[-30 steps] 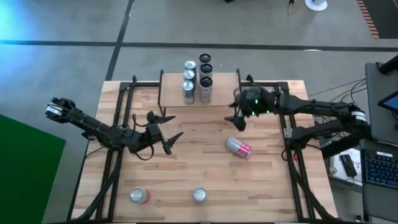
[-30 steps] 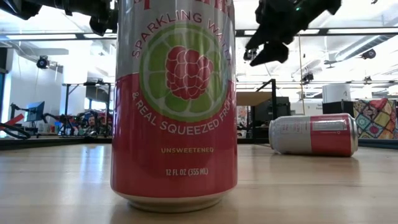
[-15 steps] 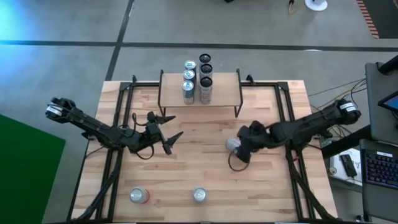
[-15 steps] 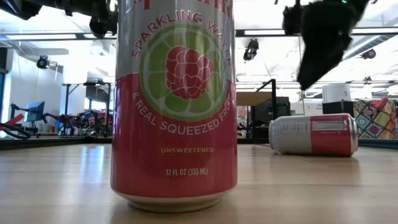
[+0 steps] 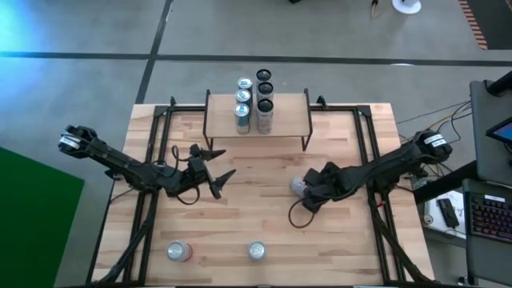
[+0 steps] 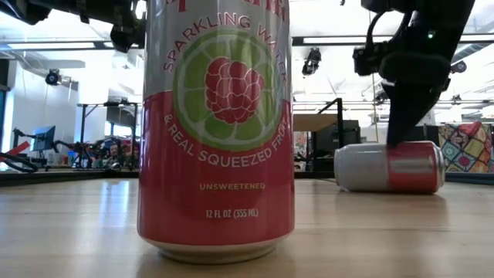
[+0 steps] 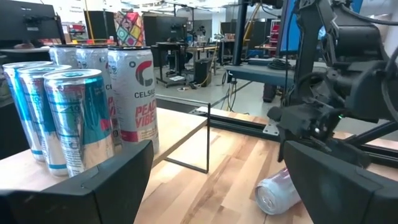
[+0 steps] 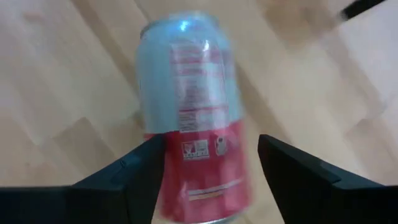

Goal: Place canned beverage on shelf
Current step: Put the middle right pink-white soda can on the shelf

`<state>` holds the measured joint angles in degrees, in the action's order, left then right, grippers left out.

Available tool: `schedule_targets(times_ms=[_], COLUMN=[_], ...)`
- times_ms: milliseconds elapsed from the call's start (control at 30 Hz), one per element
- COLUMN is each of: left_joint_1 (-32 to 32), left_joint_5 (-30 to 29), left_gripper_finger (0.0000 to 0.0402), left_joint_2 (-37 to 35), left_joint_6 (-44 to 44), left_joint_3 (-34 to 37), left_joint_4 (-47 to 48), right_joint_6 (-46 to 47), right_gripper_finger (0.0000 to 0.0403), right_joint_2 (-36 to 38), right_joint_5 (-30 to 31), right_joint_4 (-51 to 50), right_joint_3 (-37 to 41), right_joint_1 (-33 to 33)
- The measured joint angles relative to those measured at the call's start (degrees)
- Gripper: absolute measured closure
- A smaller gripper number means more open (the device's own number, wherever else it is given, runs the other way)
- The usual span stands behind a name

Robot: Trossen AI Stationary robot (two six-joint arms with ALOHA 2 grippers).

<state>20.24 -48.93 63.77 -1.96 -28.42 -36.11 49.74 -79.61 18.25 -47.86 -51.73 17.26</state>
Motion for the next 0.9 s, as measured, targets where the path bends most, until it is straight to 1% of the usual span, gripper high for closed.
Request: schedule_targets(times_ms=[133, 233, 467, 600, 767, 833, 900], left_joint_1=[-0.12, -0.17, -0.21, -0.21, -0.21, -0.21, -0.21], left_joint_5=[-0.05, -0.04, -0.06, -0.06, -0.05, -0.04, -0.04], left_gripper_finger=[0.0055, 0.0055, 0.0055, 0.0055, 0.0055, 0.0055, 0.0055], left_joint_2=[0.00, 0.00, 0.00, 0.00, 0.00, 0.00, 0.00], left_joint_6=[0.52, 0.55, 0.42, -0.08, -0.06, -0.08, -0.08], left_joint_3=[0.00, 0.00, 0.02, 0.02, 0.02, 0.02, 0.02], left_joint_4=[0.06, 0.04, 0.19, 0.26, 0.33, 0.39, 0.46], right_joint_6=[-0.07, -0.17, -6.49, -9.32, -9.25, -9.24, -9.27], right_gripper_finger=[0.0166, 0.0167, 0.0163, 0.0129, 0.0059, 0.0033, 0.0017], right_joint_2=[-1.32, -1.61, 0.68, 0.63, -1.93, -4.06, -6.93], right_joint_5=[-4.54, -5.64, -3.06, -2.42, -8.01, -9.28, -9.73], right_joint_4=[1.92, 2.90, 2.75, 3.80, 12.19, 14.66, 15.74], right_joint_3=[-0.92, -2.68, -6.98, -6.94, -6.49, -7.01, -8.25], right_joint_1=[0.85, 2.01, 2.16, 1.25, 0.97, 0.95, 0.95])
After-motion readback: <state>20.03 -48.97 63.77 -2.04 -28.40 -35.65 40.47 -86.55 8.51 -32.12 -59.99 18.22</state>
